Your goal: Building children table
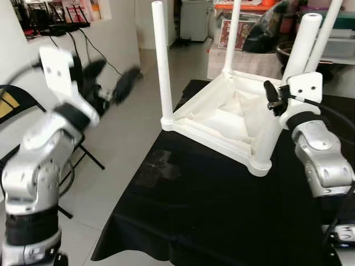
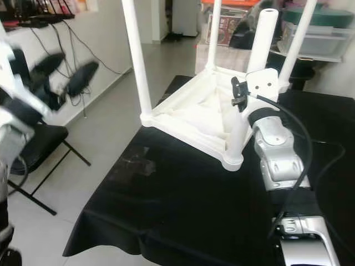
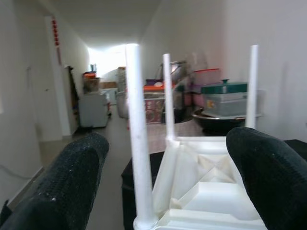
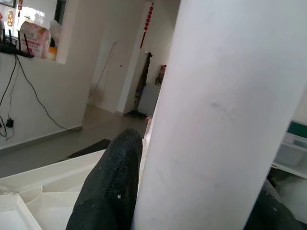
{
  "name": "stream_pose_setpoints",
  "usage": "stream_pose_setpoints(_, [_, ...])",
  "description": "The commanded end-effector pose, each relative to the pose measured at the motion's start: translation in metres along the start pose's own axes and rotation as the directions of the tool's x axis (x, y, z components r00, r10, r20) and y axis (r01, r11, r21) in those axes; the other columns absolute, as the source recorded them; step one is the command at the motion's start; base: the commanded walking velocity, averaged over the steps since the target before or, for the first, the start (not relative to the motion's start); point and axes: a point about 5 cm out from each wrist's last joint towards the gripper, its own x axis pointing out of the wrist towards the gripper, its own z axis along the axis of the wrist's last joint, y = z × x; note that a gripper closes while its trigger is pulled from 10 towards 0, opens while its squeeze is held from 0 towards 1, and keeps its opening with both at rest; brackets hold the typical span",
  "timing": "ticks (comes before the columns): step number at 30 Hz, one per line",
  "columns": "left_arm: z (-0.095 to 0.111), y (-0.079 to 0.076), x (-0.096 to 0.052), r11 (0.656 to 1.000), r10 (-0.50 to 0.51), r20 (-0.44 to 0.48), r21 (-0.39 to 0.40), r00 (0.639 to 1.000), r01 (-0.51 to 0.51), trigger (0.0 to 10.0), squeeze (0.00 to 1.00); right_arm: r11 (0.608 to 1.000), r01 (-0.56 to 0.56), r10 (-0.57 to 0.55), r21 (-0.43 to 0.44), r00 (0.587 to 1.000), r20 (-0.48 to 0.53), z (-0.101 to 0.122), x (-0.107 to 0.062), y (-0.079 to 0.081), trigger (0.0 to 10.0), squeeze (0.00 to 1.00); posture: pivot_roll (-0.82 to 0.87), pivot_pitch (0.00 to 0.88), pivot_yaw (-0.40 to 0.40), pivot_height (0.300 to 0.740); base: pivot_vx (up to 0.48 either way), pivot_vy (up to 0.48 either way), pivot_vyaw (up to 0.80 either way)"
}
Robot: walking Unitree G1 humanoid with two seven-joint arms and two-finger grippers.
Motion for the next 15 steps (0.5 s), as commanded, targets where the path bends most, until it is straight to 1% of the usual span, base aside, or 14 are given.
stream_pose_setpoints(1, [-0.002, -0.004, -0.002, 1.0, -0.018, -0.006, 0.003, 1.0, 0.018, 10.0, 0.0, 0.96, -0.189, 0.109, -0.204, 0.93, -0.351, -0.066, -0.022, 0.009, 10.0, 0.0, -0.05, 0.105, -0.019, 0.74, 0.0, 0.0, 0.0])
stream_pose_setpoints(2, [-0.002, -0.004, -0.002, 1.0, -0.018, -0.006, 0.003, 1.0, 0.018, 10.0, 0.0, 0.96, -0.189, 0.109, -0.204, 0.93, -0.351, -0.066, -0.022, 0.009, 10.0, 0.0, -0.05, 0.105, -0.019, 0.74, 0.0, 0.0, 0.0])
stream_pose_setpoints(3, [-0.003, -0.005, -0.004, 1.0, -0.022, -0.014, 0.001, 1.0, 0.022, 10.0, 0.0, 0.955, -0.24, 0.168, -0.173, 0.921, -0.351, -0.063, -0.022, 0.01, 10.0, 0.0, -0.05, 0.103, -0.019, 0.74, 0.0, 0.0, 0.0])
stream_pose_setpoints(4, [-0.005, -0.006, -0.005, 1.0, -0.025, -0.022, 0.003, 0.999, 0.025, 10.0, 0.0, 0.939, -0.306, 0.236, -0.157, 0.905, -0.353, -0.059, -0.022, 0.007, 10.0, 0.0, -0.05, 0.101, -0.021, 0.74, 0.0, 0.0, 0.0])
stream_pose_setpoints(5, [-0.005, -0.006, -0.005, 1.0, -0.025, -0.022, 0.003, 0.999, 0.025, 10.0, 0.0, 0.939, -0.306, 0.236, -0.157, 0.905, -0.353, -0.059, -0.022, 0.007, 10.0, 0.0, -0.05, 0.101, -0.021, 0.74, 0.0, 0.0, 0.0])
stream_pose_setpoints(7, [-0.006, -0.005, -0.007, 1.0, -0.018, -0.03, 0.013, 0.999, 0.019, 10.0, 0.0, 0.897, -0.404, 0.317, -0.182, 0.873, -0.372, -0.051, -0.022, -0.006, 10.0, 0.0, -0.06, 0.097, -0.022, 0.74, 0.0, 0.0, 0.0])
stream_pose_setpoints(8, [-0.006, -0.005, -0.007, 1.0, -0.018, -0.03, 0.013, 0.999, 0.019, 10.0, 0.0, 0.897, -0.404, 0.317, -0.182, 0.873, -0.372, -0.051, -0.022, -0.006, 10.0, 0.0, -0.06, 0.097, -0.022, 0.74, 0.0, 0.0, 0.0])
stream_pose_setpoints(9, [-0.006, -0.005, -0.007, 1.0, -0.016, -0.031, 0.014, 0.999, 0.017, 10.0, 0.0, 0.883, -0.428, 0.334, -0.193, 0.862, -0.382, -0.047, -0.021, -0.013, 10.0, 0.0, -0.06, 0.097, -0.022, 0.74, 0.0, 0.0, 0.0])
stream_pose_setpoints(10, [-0.006, -0.005, -0.007, 1.0, -0.016, -0.031, 0.014, 0.999, 0.017, 10.0, 0.0, 0.883, -0.428, 0.334, -0.193, 0.862, -0.382, -0.047, -0.021, -0.013, 10.0, 0.0, -0.06, 0.097, -0.022, 0.74, 0.0, 0.0, 0.0])
stream_pose_setpoints(11, [-0.006, -0.006, -0.007, 1.0, -0.017, -0.027, 0.015, 0.999, 0.017, 10.0, 0.0, 0.876, -0.444, 0.35, -0.189, 0.854, -0.386, -0.042, -0.02, -0.024, 10.0, 0.0, -0.06, 0.094, -0.022, 0.74, 0.0, 0.0, 0.0])
stream_pose_setpoints(12, [-0.006, -0.007, -0.006, 1.0, -0.018, -0.025, 0.015, 1.0, 0.018, 10.0, 0.0, 0.873, -0.452, 0.359, -0.184, 0.85, -0.386, -0.038, -0.018, -0.03, 10.0, 0.0, -0.06, 0.093, -0.021, 0.74, 0.0, 0.0, 0.0])
stream_pose_setpoints(13, [-0.006, -0.007, -0.006, 1.0, -0.018, -0.025, 0.015, 1.0, 0.018, 10.0, 0.0, 0.873, -0.452, 0.359, -0.184, 0.85, -0.386, -0.038, -0.018, -0.03, 10.0, 0.0, -0.06, 0.093, -0.021, 0.74, 0.0, 0.0, 0.0])
stream_pose_setpoints(15, [-0.006, -0.01, -0.005, 1.0, -0.025, -0.018, 0.016, 1.0, 0.025, 10.0, 0.0, 0.853, -0.509, 0.447, -0.114, 0.826, -0.343, -0.025, -0.019, -0.036, 10.0, 0.0, -0.06, 0.091, -0.022, 0.74, 0.0, 0.0, 0.0])
